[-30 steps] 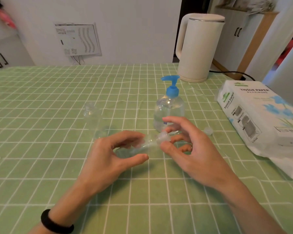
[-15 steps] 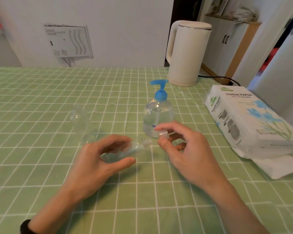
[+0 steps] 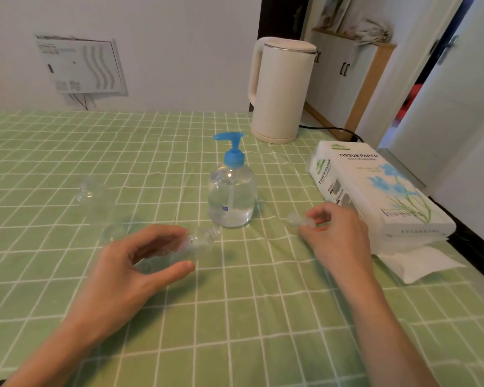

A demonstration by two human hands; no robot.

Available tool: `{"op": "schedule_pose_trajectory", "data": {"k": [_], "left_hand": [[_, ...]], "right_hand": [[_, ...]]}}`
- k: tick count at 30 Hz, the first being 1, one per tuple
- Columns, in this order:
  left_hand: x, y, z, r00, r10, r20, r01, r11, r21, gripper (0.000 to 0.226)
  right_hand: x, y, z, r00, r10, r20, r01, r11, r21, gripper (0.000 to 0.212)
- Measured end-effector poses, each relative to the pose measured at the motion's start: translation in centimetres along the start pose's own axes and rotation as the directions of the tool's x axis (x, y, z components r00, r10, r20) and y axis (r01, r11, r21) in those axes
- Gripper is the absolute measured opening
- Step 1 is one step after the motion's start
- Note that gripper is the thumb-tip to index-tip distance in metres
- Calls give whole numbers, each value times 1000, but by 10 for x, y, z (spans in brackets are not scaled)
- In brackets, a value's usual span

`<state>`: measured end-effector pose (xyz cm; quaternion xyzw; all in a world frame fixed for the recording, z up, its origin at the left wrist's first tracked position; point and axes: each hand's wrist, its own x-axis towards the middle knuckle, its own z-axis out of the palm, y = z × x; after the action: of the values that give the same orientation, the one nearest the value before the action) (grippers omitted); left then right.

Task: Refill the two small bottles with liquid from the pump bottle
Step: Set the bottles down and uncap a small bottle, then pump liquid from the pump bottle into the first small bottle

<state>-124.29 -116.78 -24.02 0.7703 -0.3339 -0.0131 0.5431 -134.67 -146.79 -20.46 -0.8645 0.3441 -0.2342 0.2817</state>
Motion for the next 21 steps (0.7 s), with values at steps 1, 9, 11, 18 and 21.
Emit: {"op": "schedule_pose_trajectory", "data": {"k": [1, 9, 11, 18, 21], "left_hand": [[0, -2, 0, 1000, -2, -1, 2, 1000, -8, 52], [2, 3, 1, 1000, -6, -31, 2, 994, -107, 57], [1, 1, 1, 999, -14, -52, 7, 992, -124, 54], [2, 5, 4, 992, -28, -123, 9, 988, -153, 41], [0, 8, 6, 990, -32, -135, 10, 988, -155, 40]], "right_hand": [[0, 0, 2, 1000, 6, 10, -5, 1000, -10, 17], [2, 1, 2, 998, 12, 67, -15, 999, 37, 47], [1, -7, 0, 999, -41, 0, 41, 979, 198, 47], [1, -67, 31, 910, -287, 300, 154, 905, 397, 108], [2, -82, 48, 905, -305, 296, 163, 892, 422, 105]]}}
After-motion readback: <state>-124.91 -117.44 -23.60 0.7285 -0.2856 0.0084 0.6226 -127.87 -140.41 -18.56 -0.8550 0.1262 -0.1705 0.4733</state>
